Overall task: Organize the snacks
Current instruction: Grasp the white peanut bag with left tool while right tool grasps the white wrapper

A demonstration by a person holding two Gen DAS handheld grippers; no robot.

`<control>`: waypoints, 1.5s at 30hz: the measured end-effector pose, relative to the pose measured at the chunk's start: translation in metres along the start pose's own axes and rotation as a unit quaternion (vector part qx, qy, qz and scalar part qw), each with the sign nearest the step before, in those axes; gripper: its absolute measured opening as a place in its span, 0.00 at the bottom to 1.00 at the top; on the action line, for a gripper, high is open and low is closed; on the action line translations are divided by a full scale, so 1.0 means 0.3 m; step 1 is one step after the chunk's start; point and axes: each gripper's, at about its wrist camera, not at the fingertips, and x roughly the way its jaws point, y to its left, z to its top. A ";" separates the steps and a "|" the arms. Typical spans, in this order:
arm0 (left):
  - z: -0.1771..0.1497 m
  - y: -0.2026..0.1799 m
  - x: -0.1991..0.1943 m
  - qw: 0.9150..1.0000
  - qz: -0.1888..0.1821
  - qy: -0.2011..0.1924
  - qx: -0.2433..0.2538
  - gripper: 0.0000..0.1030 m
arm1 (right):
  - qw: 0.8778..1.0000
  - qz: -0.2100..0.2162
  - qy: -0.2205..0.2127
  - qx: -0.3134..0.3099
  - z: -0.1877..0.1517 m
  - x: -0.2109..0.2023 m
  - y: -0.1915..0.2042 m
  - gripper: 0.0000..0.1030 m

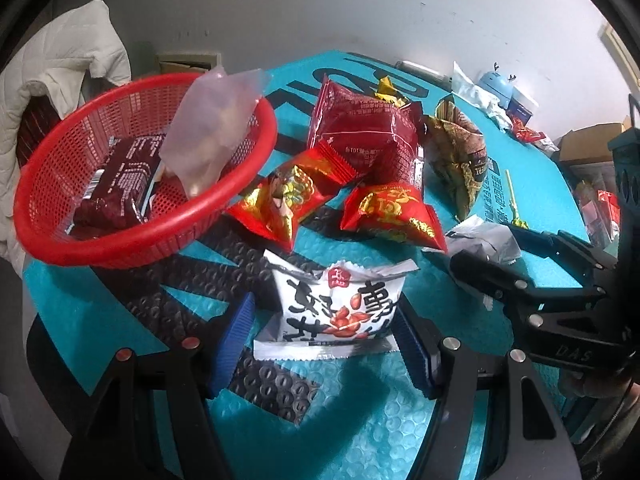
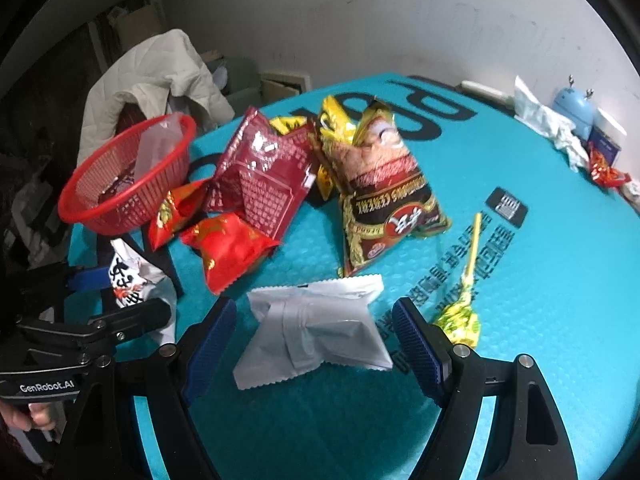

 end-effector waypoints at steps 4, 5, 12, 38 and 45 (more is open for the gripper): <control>0.003 -0.018 0.013 1.000 0.013 0.001 0.016 0.65 | 1.000 -0.008 0.005 -0.013 -0.009 0.019 0.009 0.78; 0.004 -0.023 0.016 1.000 0.016 0.000 0.019 0.65 | 1.000 -0.011 0.005 -0.017 -0.010 0.020 0.013 0.77; 0.002 -0.027 0.018 1.000 0.016 -0.016 0.018 0.61 | 1.000 -0.022 0.006 -0.014 -0.022 0.007 0.006 0.63; -0.065 -0.090 -0.135 0.998 -0.036 -0.038 0.041 0.52 | 0.999 -0.023 -0.001 0.040 -0.127 -0.178 0.015 0.59; -0.076 -0.133 -0.189 0.996 -0.053 -0.046 0.055 0.52 | 0.998 -0.023 -0.022 0.045 -0.155 -0.265 0.043 0.59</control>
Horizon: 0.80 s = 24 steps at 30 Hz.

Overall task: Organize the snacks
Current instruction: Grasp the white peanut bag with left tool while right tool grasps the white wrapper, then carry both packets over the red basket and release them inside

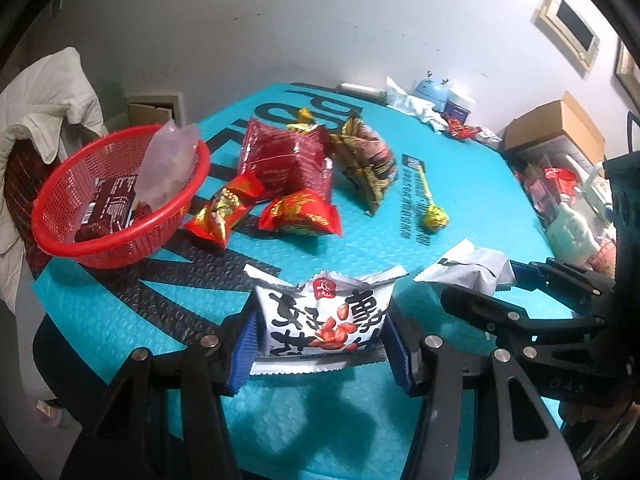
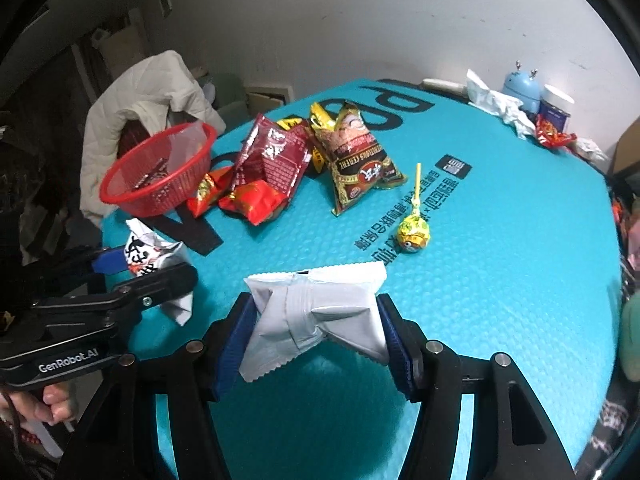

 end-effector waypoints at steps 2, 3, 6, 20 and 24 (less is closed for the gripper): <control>0.001 -0.009 -0.019 1.000 -0.005 -0.003 0.002 0.52 | 1.000 0.000 -0.006 0.004 -0.009 -0.026 0.002 0.59; 0.001 -0.011 -0.027 1.000 -0.005 -0.005 0.003 0.52 | 1.000 0.001 -0.008 0.006 -0.013 -0.038 0.005 0.59; 0.001 -0.023 -0.058 1.000 -0.007 -0.011 0.008 0.52 | 1.000 0.000 -0.016 0.010 -0.018 -0.076 0.010 0.59; 0.070 -0.007 -0.229 0.998 -0.005 -0.065 0.015 0.52 | 0.997 0.010 -0.071 -0.017 0.069 -0.228 0.092 0.59; 0.112 0.023 -0.278 0.996 0.005 -0.089 0.010 0.52 | 0.995 0.023 -0.084 -0.037 0.129 -0.254 0.134 0.59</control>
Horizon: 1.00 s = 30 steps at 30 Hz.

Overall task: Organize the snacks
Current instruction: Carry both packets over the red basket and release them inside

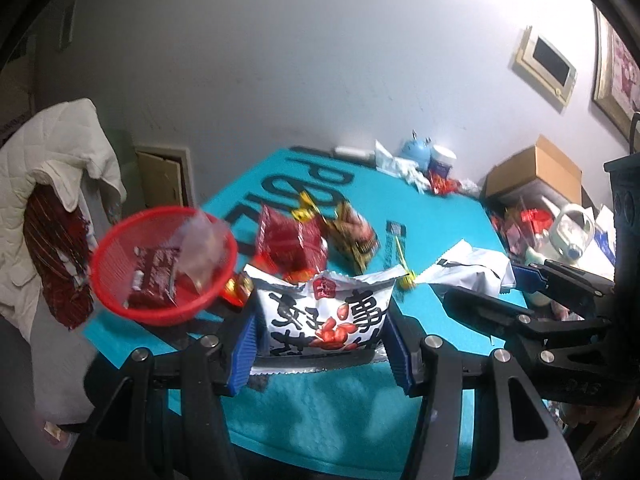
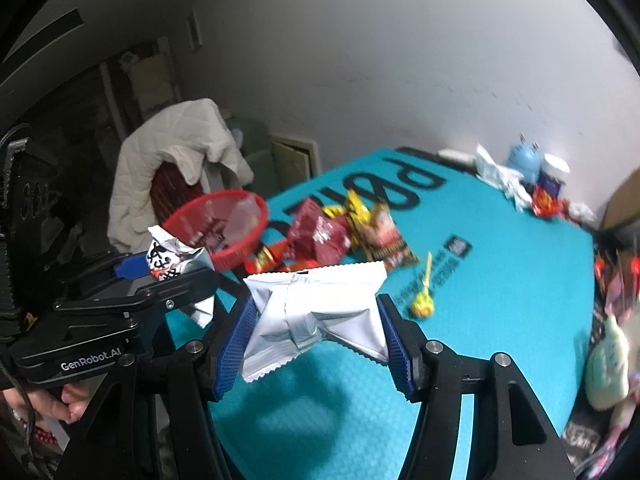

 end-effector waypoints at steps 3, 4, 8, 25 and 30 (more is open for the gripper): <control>0.033 0.029 -0.024 1.000 0.007 -0.014 -0.006 0.52 | 1.000 0.008 -0.009 -0.020 0.050 0.000 0.036 0.59; 0.047 0.042 -0.032 1.000 0.011 -0.019 -0.009 0.52 | 1.000 0.012 -0.012 -0.026 0.064 0.002 0.045 0.59; 0.093 0.095 -0.058 0.999 0.029 -0.041 -0.016 0.52 | 0.998 0.031 -0.025 -0.048 0.131 0.021 0.089 0.59; 0.253 0.360 -0.047 0.990 0.113 -0.072 -0.035 0.53 | 0.987 0.109 -0.047 -0.108 0.361 0.271 0.261 0.59; 0.265 0.430 0.019 0.990 0.124 -0.057 -0.048 0.53 | 0.987 0.116 -0.037 -0.109 0.389 0.369 0.268 0.59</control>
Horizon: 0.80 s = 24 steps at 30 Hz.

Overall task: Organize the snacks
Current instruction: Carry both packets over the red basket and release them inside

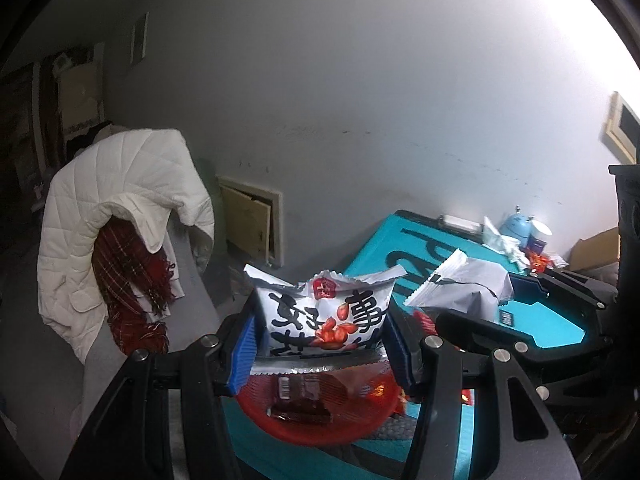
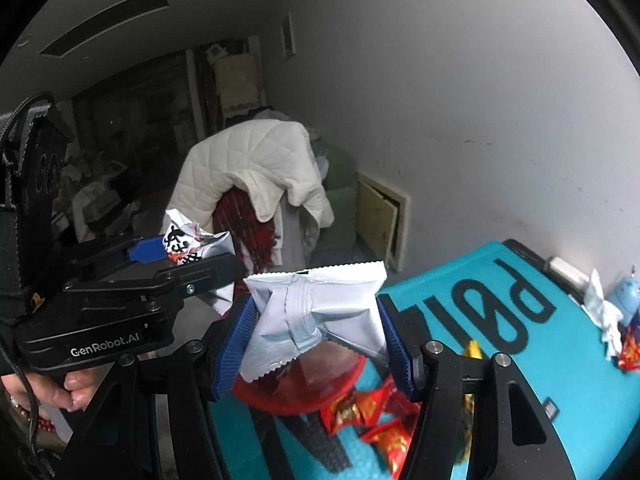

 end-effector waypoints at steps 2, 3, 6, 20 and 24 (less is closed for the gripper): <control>-0.001 0.008 0.029 1.000 0.004 0.006 -0.001 0.52 | 1.000 0.001 0.005 0.003 0.002 0.036 -0.012 0.59; -0.001 0.014 0.047 1.000 0.006 0.010 -0.001 0.53 | 1.000 0.000 0.007 0.004 0.001 0.047 -0.017 0.59; -0.005 0.027 0.101 1.000 0.013 0.020 0.000 0.52 | 1.000 -0.003 0.015 0.005 -0.006 0.090 -0.036 0.59; -0.070 0.069 0.326 0.996 0.024 0.090 0.006 0.53 | 0.997 -0.018 0.078 0.021 -0.067 0.306 -0.113 0.59; -0.090 0.071 0.362 0.994 0.026 0.106 0.006 0.53 | 0.995 -0.020 0.095 0.014 -0.083 0.343 -0.115 0.59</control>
